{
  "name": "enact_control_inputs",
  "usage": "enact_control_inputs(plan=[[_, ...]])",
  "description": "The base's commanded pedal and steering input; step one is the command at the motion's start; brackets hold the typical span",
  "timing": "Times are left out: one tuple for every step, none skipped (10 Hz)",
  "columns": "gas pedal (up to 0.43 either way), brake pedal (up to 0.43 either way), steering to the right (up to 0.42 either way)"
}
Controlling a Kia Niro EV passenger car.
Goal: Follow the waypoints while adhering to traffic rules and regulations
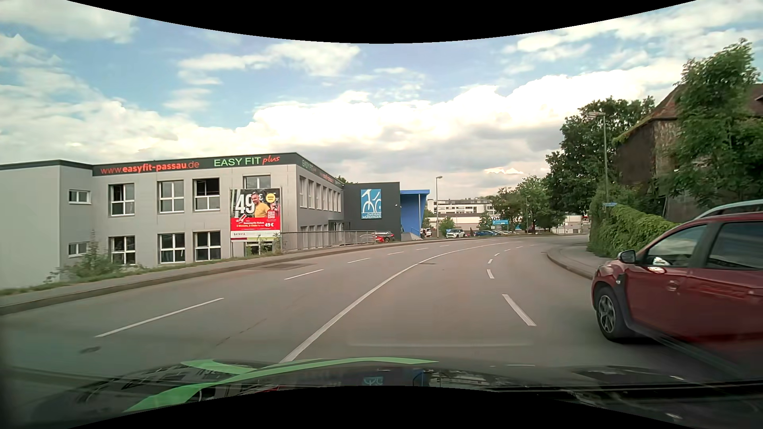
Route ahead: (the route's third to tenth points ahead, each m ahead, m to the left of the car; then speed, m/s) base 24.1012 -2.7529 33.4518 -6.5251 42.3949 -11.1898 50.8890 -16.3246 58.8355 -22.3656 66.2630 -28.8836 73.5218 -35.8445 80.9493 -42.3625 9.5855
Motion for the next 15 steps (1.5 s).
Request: enact_control_inputs(plan=[[0.047, 0.000, 0.056], [0.047, 0.000, 0.056], [0.047, 0.000, 0.056], [0.047, 0.000, 0.057], [0.047, 0.000, 0.058], [0.047, 0.000, 0.058], [0.047, 0.000, 0.058], [0.047, 0.000, 0.058], [0.047, 0.000, 0.058], [0.047, 0.000, 0.058], [0.047, 0.000, 0.058], [0.059, 0.000, 0.058], [0.059, 0.000, 0.058], [0.059, 0.000, 0.057], [0.059, 0.000, 0.057]])
